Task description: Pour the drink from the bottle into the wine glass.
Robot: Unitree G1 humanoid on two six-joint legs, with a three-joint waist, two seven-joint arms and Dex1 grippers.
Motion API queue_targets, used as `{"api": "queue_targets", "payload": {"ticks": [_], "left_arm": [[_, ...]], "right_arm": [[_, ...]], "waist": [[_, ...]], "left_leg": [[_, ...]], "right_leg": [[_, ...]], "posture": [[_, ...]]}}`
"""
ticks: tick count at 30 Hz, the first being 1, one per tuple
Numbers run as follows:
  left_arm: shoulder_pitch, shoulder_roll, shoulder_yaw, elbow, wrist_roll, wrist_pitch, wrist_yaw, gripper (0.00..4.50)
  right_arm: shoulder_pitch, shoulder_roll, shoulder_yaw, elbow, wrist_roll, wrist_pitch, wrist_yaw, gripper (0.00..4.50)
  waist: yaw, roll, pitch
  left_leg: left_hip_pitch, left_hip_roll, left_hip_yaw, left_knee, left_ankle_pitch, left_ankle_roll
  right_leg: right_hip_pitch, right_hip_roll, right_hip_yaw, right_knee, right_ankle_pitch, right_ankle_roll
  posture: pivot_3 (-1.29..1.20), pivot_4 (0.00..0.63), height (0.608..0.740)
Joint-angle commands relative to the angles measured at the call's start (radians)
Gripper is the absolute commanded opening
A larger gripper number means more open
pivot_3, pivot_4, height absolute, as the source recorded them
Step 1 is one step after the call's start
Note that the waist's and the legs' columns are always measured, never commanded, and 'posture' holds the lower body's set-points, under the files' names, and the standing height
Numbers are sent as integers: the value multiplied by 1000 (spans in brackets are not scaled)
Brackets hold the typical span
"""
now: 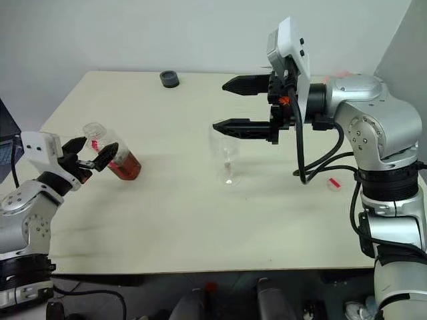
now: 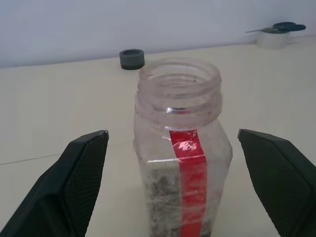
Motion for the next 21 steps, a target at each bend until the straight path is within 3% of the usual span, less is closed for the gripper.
{"api": "queue_targets", "payload": {"ticks": [1, 10, 21], "left_arm": [[-54, -8, -13, 30, 26, -53, 11, 4500], [-102, -56, -55, 87, 65, -82, 38, 4500], [-44, -78, -25, 21, 49, -84, 80, 4500]], "right_arm": [[-29, 2, -5, -8, -13, -31, 9, 4468], [-31, 13, 3, -5, -39, -52, 3, 4468], [-19, 17, 7, -2, -69, -67, 0, 4468]], "waist": [[1, 0, 0], [1, 0, 0], [1, 0, 0]], "left_leg": [[0, 0, 0, 0, 0, 0], [0, 0, -1, 0, 0, 0], [0, 0, -2, 0, 0, 0]], "right_leg": [[0, 0, 0, 0, 1, -1], [0, 0, -1, 0, 1, -2], [0, 0, -1, 1, 1, -2]], "posture": [[0, 150, 740], [0, 150, 740], [0, 150, 740]]}}
